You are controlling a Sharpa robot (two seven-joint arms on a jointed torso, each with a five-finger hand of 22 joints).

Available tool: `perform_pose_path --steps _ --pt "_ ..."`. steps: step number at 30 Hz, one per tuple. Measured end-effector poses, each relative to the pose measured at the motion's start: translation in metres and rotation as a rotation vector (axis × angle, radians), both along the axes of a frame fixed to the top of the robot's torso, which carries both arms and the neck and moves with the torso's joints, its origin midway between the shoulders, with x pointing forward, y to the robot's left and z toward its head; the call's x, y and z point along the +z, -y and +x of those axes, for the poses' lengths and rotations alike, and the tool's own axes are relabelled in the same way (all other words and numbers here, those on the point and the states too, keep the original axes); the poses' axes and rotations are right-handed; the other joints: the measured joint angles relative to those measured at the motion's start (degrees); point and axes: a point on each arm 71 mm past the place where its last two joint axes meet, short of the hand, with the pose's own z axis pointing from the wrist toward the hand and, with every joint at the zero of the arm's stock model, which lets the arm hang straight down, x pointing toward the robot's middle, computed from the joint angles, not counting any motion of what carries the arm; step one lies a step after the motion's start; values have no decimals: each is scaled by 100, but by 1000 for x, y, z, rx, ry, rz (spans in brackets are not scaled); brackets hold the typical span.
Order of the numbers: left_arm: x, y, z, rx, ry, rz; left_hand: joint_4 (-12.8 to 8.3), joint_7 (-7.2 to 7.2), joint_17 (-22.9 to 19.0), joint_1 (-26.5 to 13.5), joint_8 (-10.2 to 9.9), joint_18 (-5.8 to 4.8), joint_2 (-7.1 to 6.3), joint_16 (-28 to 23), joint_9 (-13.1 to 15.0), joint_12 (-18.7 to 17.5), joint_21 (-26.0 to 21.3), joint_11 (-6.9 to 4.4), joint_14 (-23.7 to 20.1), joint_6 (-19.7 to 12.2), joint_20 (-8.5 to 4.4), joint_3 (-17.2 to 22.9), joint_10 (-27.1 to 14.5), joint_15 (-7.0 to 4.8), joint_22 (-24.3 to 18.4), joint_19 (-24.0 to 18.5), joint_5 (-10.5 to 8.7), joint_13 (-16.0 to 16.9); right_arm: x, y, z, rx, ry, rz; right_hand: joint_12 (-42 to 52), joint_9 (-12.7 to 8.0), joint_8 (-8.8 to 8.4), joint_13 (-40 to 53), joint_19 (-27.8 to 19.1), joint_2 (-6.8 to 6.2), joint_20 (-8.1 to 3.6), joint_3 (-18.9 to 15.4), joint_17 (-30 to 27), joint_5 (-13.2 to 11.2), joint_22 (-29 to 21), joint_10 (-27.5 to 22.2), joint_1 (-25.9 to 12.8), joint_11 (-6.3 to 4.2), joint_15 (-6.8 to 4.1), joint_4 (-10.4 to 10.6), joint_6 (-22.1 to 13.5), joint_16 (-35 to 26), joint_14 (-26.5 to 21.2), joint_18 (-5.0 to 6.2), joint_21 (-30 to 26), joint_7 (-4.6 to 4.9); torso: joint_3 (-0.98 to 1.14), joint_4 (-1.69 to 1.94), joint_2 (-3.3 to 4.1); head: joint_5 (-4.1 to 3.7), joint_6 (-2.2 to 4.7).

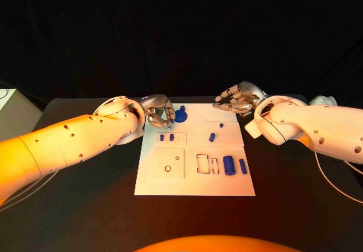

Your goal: Assemble the parts on the task board

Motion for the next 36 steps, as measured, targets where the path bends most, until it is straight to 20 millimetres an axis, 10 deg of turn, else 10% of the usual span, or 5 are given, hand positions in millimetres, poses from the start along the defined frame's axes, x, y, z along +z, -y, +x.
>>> perform_pose_path --steps 36 --pt "-13 -12 5 32 -34 46 1 -11 71 -46 -8 0 -1 0 10 -22 -1 -8 -1 71 0 -1 49 0 49 -1 -1 -11 -1 1 0 -2 -2 0 0 -6 0 0 0 0 0 32 -1 0 -3 0 0 0 0 0 0 0 0 0 0 0 5 -23 13 5 -36"
